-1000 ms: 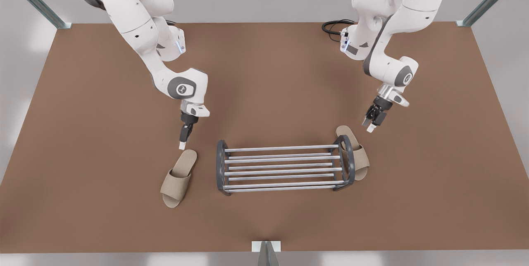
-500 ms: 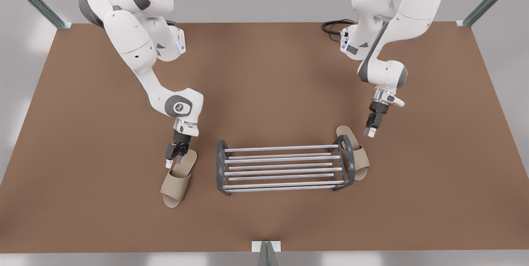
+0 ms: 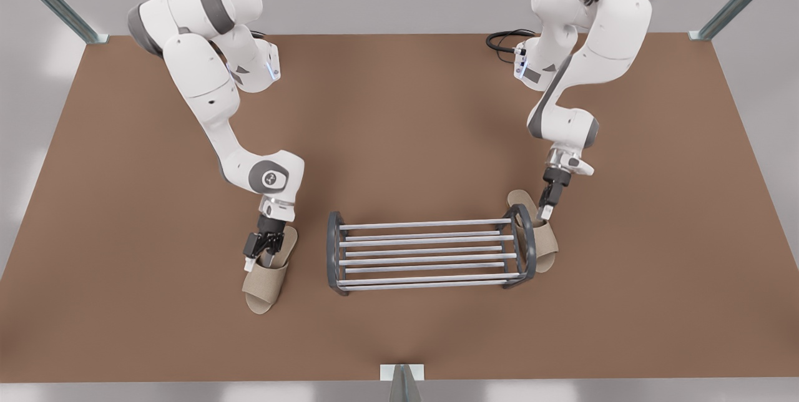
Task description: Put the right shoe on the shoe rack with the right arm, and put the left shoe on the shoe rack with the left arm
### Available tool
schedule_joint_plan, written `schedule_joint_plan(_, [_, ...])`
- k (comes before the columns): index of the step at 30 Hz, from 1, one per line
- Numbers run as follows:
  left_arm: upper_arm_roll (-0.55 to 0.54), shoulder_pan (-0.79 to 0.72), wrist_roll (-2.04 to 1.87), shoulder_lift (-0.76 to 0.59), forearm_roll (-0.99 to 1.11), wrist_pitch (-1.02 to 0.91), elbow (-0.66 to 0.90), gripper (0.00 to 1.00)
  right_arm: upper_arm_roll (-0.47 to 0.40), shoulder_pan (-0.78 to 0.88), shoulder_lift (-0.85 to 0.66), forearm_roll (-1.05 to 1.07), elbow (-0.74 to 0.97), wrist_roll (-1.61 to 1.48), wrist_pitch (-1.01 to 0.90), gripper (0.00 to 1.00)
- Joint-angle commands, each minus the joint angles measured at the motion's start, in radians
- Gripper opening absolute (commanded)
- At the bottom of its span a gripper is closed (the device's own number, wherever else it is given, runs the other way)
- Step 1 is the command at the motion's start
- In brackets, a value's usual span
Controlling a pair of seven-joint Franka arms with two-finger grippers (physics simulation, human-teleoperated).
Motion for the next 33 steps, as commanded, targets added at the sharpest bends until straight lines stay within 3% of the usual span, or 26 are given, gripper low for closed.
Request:
schedule_joint_plan(1, [0.000,0.000,0.049,0.011,-0.009,-0.020,0.014,1.00,-0.004,0.003,0.004,-0.004,0.005,0.105,0.000,1.00])
schedule_joint_plan(7, [-0.021,0.000,0.049,0.014,-0.046,0.064,0.058,1.00,-0.020,0.003,0.019,-0.007,0.017,0.088,-0.006,1.00])
schedule_joint_plan(10, [-0.025,-0.001,0.049,0.022,-0.047,0.095,0.074,1.00,-0.030,0.016,0.027,-0.005,0.028,0.088,-0.009,0.93])
schedule_joint_plan(16, [-0.037,-0.001,0.046,0.047,-0.053,0.130,0.103,1.00,-0.044,0.020,0.048,-0.007,0.057,0.085,-0.001,0.92])
schedule_joint_plan(17, [-0.037,-0.001,0.046,0.048,-0.053,0.130,0.103,1.00,-0.044,0.017,0.050,-0.007,0.056,0.084,-0.001,0.90])
schedule_joint_plan(19, [-0.037,-0.001,0.046,0.053,-0.053,0.143,0.117,1.00,-0.044,0.020,0.055,-0.007,0.056,0.085,-0.001,0.74])
schedule_joint_plan(22, [-0.038,-0.001,0.043,0.073,-0.055,0.166,0.149,1.00,-0.046,0.020,0.055,-0.007,0.057,0.088,-0.006,0.65])
schedule_joint_plan(28, [-0.037,0.000,0.032,0.088,-0.055,0.166,0.167,1.00,-0.046,0.020,0.064,-0.007,0.059,0.088,-0.009,0.62])
schedule_joint_plan(33, [-0.034,0.000,0.032,0.087,-0.055,0.166,0.170,0.92,-0.052,0.020,0.085,-0.020,0.074,0.091,-0.009,0.57])
